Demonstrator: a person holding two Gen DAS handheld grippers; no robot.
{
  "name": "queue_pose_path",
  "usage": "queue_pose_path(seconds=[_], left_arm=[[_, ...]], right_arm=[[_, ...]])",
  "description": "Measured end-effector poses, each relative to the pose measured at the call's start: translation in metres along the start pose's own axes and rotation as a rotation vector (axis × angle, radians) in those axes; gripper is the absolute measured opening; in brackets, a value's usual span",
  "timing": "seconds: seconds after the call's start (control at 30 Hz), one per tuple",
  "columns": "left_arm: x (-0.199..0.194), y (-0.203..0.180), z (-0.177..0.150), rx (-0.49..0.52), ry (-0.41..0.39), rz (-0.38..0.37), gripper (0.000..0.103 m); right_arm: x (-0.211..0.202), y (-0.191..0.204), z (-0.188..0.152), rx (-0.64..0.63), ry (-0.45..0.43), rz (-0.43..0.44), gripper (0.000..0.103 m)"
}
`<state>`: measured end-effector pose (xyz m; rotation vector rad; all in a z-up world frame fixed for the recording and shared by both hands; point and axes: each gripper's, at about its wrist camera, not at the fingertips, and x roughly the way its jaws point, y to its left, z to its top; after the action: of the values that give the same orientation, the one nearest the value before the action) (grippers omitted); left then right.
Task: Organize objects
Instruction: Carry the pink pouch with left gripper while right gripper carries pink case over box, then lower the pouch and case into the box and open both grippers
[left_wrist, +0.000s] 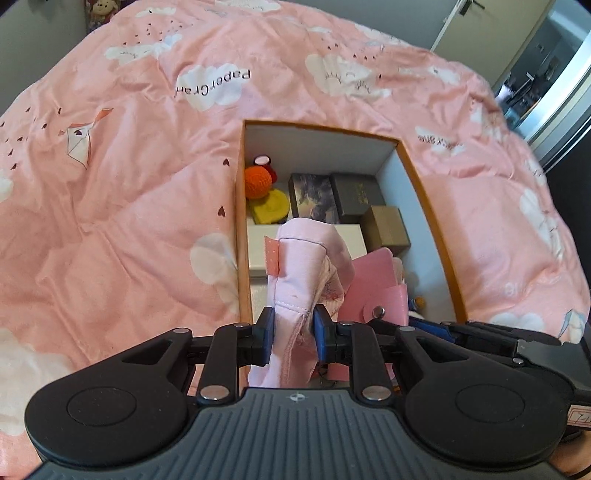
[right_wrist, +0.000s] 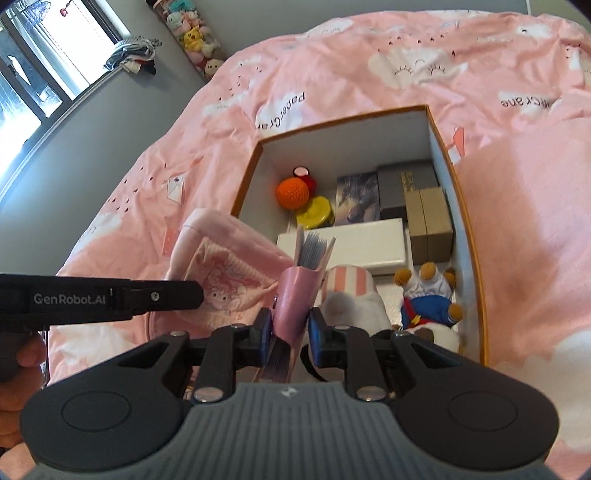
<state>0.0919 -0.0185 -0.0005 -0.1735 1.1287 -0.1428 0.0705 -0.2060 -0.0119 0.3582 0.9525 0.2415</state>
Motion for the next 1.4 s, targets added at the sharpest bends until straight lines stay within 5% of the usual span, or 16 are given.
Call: queue_pose_path(seconds=[0.4,0.8,1.07,1.2,1.4], left_arm=[[0.027,-0.003,-0.008,-0.005,0.077,0.064,0.027],[0.039,0.033,-0.009,-0.148,0.143,-0.113,0.031],[0.009,0.046,-0.010,-0.127,0.000,-0.188,0.038],[-0.002,0.057,-0.009,-0.132,-0.065,-0.159,0.038],[0.003,0.072,-0.014,-0.124,-0.056,-0.093,0.038]], right_arm=[[0.016,-0.006,0.002,0.038,0.048,0.058,0.022],[0.057,-0.009,0.003,0.038,0.145,0.053,0.022],[0.070,0.014,0.001,-0.092,0.163,-0.052,0.022],[0.078,0.026,-0.003,-0.169,0.178,-0.117,0.023],[0.087,0.032,-0.003,-0.202,0.193,-0.141,0.024]])
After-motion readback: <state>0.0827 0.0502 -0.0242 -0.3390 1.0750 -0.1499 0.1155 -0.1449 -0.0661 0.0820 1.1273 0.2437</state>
